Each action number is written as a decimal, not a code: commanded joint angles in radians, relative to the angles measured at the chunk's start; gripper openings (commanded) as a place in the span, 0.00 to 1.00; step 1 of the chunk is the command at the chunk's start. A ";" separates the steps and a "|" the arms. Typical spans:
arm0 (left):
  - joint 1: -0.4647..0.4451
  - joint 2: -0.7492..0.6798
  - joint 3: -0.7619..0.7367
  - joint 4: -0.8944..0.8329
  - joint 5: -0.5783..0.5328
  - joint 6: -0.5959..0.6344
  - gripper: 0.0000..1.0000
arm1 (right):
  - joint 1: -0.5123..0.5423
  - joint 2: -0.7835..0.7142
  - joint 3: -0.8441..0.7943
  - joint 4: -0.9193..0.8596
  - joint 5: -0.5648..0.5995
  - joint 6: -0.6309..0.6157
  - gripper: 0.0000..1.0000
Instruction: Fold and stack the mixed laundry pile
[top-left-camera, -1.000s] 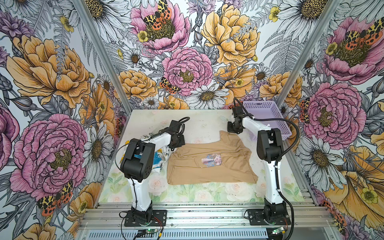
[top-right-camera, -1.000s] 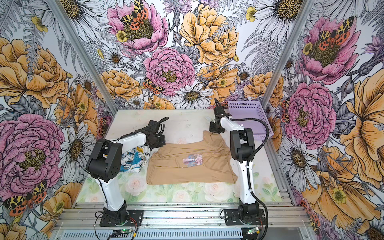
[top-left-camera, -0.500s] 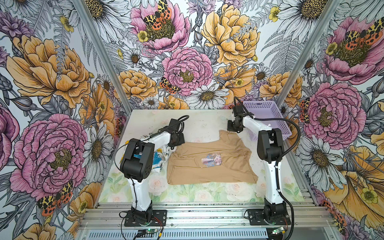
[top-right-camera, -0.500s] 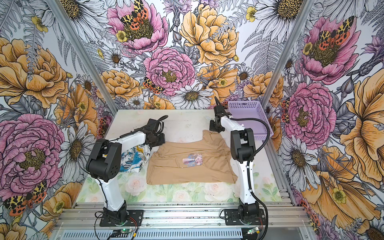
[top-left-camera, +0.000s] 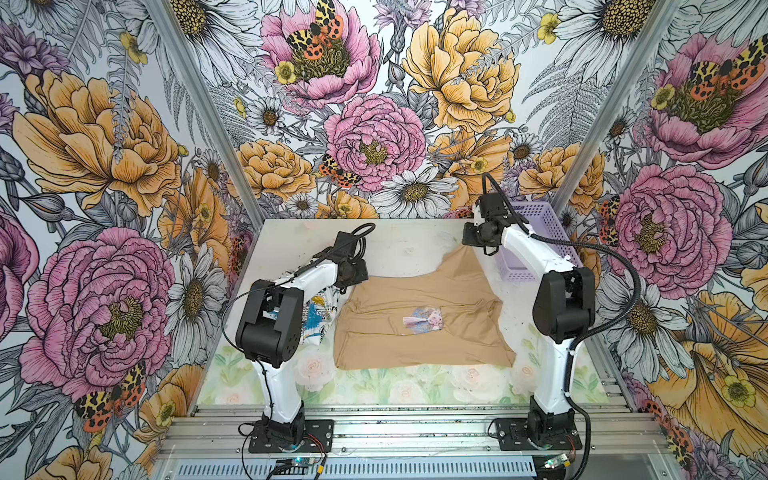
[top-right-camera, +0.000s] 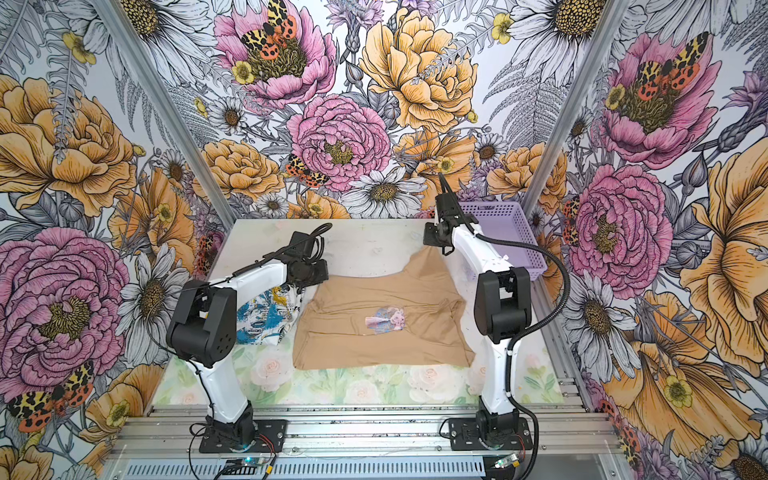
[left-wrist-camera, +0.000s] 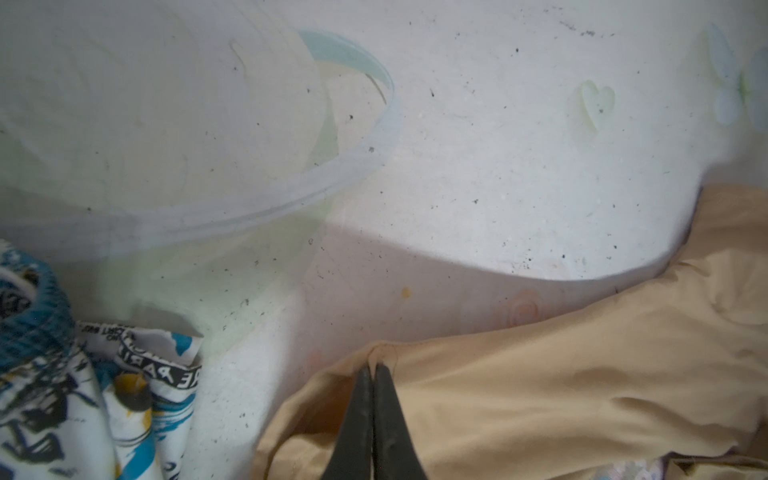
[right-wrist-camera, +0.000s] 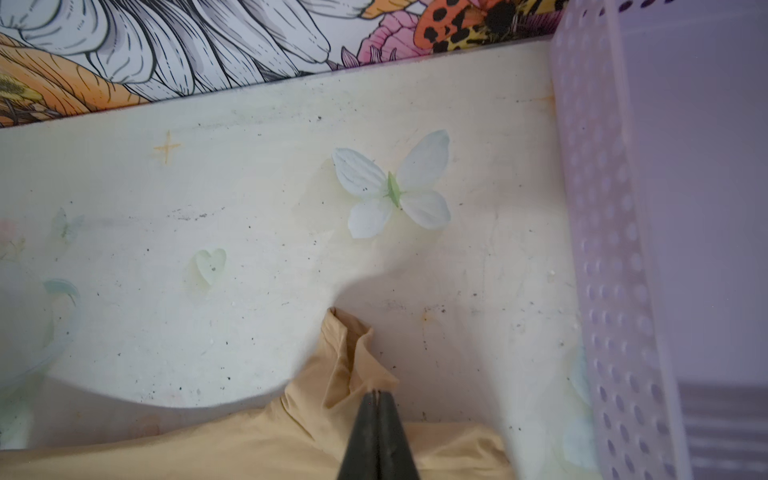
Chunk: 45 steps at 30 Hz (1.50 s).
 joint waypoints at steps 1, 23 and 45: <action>0.007 -0.071 -0.029 0.007 0.020 -0.010 0.00 | 0.012 -0.081 -0.084 0.036 0.011 0.000 0.00; -0.006 -0.230 -0.212 0.041 0.013 -0.028 0.00 | 0.035 -0.448 -0.506 0.102 -0.046 0.053 0.00; 0.055 0.097 0.117 0.074 0.008 0.016 0.00 | -0.036 -0.018 -0.052 0.174 0.010 0.020 0.00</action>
